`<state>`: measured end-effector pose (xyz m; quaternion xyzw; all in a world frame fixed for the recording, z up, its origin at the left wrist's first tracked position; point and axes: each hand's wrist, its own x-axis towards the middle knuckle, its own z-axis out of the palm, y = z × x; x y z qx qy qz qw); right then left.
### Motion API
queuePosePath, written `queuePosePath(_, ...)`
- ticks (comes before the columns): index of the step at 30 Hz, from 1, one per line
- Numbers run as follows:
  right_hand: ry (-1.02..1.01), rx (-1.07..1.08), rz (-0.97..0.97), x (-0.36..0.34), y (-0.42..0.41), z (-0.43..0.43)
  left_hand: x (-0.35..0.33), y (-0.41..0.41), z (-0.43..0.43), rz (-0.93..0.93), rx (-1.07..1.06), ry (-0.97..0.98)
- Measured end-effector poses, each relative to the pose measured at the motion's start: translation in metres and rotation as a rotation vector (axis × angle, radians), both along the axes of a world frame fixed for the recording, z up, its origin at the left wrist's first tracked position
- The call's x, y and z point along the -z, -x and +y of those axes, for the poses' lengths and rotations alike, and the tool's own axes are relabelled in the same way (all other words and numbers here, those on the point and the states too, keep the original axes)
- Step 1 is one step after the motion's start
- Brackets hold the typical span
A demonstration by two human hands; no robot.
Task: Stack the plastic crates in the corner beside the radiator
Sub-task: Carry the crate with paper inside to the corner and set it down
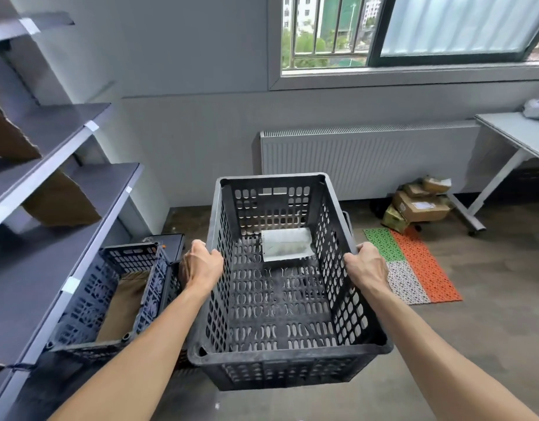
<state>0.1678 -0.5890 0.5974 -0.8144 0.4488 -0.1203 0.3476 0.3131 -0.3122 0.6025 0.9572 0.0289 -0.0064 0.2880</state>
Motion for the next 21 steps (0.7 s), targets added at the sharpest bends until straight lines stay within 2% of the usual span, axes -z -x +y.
queuePosePath(8, 0.024, 0.02, 0.005, 0.008, -0.06, -0.029, 0.006, -0.055, -0.026, -0.033, -0.025, -0.038)
queuePosePath(21, 0.048, -0.03, 0.044, 0.023, -0.21, -0.047, 0.04, -0.209, -0.039, 0.017, -0.037, 0.024)
